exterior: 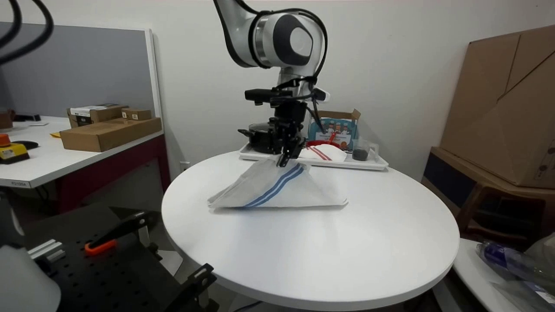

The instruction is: Fold the towel twice

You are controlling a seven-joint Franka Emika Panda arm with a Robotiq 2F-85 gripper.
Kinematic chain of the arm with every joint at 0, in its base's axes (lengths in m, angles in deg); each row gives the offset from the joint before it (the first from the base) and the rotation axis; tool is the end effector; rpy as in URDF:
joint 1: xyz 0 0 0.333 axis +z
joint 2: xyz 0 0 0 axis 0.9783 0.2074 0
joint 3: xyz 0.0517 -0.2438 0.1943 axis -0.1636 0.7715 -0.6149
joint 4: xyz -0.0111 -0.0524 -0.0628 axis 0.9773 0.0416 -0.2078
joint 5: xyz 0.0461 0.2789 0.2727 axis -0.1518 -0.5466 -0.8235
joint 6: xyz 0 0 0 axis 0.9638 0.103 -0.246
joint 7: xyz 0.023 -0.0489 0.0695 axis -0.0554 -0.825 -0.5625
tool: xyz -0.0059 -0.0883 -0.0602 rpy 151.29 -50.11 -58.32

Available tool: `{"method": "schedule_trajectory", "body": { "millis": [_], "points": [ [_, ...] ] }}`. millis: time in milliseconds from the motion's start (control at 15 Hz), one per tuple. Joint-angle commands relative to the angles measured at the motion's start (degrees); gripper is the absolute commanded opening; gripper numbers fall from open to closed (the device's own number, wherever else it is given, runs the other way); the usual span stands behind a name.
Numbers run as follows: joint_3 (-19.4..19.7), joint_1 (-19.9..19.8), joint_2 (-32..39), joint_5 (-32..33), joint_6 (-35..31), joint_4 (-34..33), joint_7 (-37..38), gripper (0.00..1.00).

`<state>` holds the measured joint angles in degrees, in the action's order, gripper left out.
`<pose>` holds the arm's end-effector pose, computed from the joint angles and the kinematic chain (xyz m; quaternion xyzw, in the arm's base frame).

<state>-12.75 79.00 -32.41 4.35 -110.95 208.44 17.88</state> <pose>0.5412 -0.0150 0.2174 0.9874 -0.1274 -0.0919 0.0178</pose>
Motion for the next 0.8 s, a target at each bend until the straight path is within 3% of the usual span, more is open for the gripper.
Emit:
{"method": "schedule_trajectory", "body": {
  "millis": [0,200,467,733],
  "points": [
    [-0.7,0.4,-0.6,0.5,5.5,-2.9,-1.6,0.03],
    [-1.6,3.5,-0.6,6.6,9.2,-1.3,-1.9,0.03],
    [-3.6,8.0,-0.7,13.6,8.8,3.5,-1.3,0.03],
    [-4.8,11.7,-1.0,22.4,10.9,2.9,-2.2,0.03]
  ]
}}
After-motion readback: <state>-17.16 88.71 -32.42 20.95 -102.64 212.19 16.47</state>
